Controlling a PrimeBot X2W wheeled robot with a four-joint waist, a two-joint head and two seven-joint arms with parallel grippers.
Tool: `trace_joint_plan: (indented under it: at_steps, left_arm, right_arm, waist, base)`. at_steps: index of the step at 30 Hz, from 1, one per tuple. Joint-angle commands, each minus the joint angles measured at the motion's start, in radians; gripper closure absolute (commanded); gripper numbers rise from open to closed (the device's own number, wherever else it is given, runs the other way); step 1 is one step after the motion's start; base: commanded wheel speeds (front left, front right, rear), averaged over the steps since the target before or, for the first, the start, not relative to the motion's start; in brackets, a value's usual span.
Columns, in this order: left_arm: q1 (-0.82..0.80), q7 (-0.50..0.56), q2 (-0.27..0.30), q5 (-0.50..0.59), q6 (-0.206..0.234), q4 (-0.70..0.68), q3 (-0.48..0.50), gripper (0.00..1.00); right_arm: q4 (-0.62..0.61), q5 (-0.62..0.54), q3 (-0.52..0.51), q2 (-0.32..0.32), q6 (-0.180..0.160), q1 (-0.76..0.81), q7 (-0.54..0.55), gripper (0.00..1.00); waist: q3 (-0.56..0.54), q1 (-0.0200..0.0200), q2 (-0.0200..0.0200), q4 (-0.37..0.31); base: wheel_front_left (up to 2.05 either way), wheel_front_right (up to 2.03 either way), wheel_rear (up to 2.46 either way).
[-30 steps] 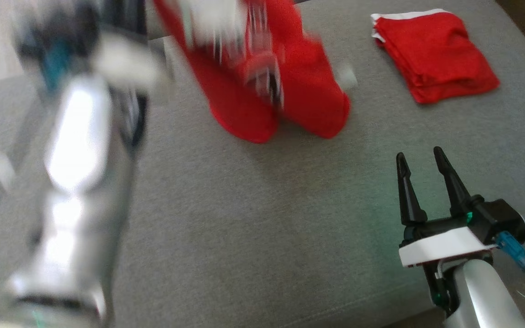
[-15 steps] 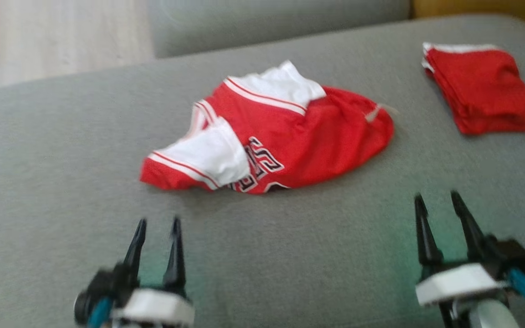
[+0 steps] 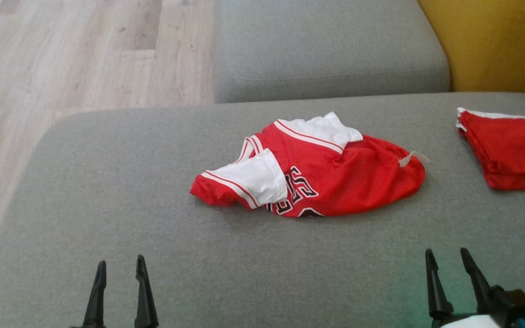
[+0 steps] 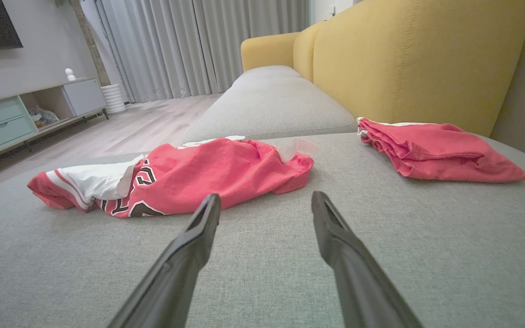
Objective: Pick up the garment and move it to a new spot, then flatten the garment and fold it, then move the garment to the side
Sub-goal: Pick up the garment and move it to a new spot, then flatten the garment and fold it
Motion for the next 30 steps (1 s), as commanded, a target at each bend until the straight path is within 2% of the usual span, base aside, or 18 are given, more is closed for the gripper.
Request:
trace_joint_plan:
  at_steps: [1,30]
  left_arm:
    - [-0.03,-0.005,-0.001,0.004,0.005,-0.033,0.041,0.0]
    - [-0.025,-0.005,-0.001,0.045,-0.01,0.016,0.011,0.0]
  right_arm:
    - [-0.031,0.009,0.029,-0.006,-0.001,-0.025,-0.004,0.0]
    - [-0.032,-0.008,0.055,-0.006,-0.001,-0.018,-0.004,0.0]
  waist:
    - [-0.013,0.0003,0.0,0.008]
    - [-0.01,0.0003,0.0,-0.009]
  base:
    - [0.0,0.0,0.0]
    - [0.0,0.0,0.0]
